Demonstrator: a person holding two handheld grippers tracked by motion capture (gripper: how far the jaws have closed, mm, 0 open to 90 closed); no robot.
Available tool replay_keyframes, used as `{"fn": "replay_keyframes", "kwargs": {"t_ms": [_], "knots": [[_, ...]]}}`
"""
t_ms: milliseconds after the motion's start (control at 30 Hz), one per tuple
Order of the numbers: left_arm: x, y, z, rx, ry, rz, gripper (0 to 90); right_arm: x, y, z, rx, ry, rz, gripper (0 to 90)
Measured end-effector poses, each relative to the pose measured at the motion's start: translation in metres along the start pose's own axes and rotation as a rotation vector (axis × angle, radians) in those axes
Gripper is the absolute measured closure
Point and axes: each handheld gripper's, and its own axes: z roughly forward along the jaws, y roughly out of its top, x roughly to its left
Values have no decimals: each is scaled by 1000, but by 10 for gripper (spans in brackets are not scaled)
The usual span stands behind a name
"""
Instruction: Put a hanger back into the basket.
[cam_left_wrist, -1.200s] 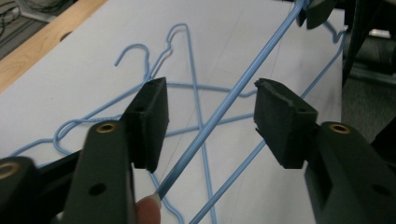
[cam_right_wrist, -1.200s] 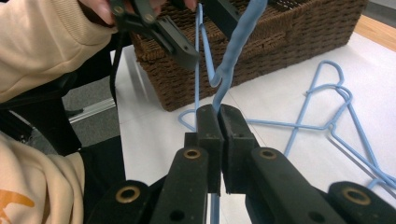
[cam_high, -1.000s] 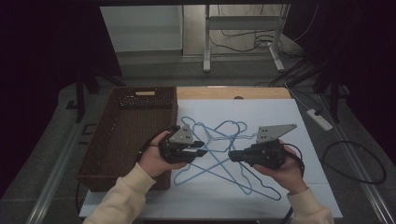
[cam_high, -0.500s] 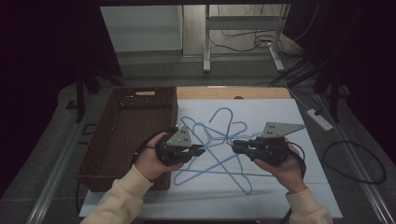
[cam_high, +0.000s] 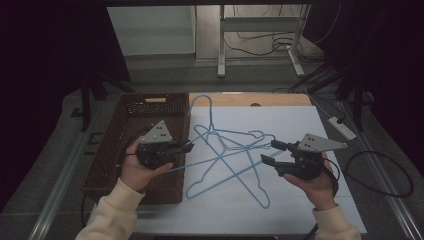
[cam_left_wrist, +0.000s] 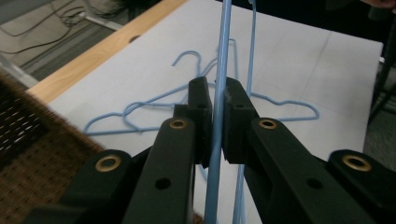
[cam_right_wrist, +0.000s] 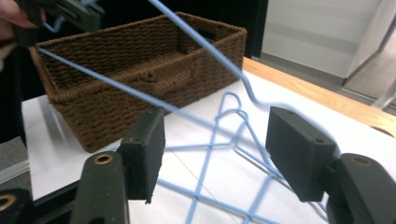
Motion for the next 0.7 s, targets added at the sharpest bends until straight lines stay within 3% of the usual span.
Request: {"fn": "replay_keyframes", "kwargs": {"t_ms": [367, 700], "knots": [[10, -21, -20, -47, 57, -62, 840, -8, -29, 4, 60, -42, 44, 346], [19, -39, -34, -81, 100, -109, 840, -11, -51, 6, 104, -48, 80, 341]]}}
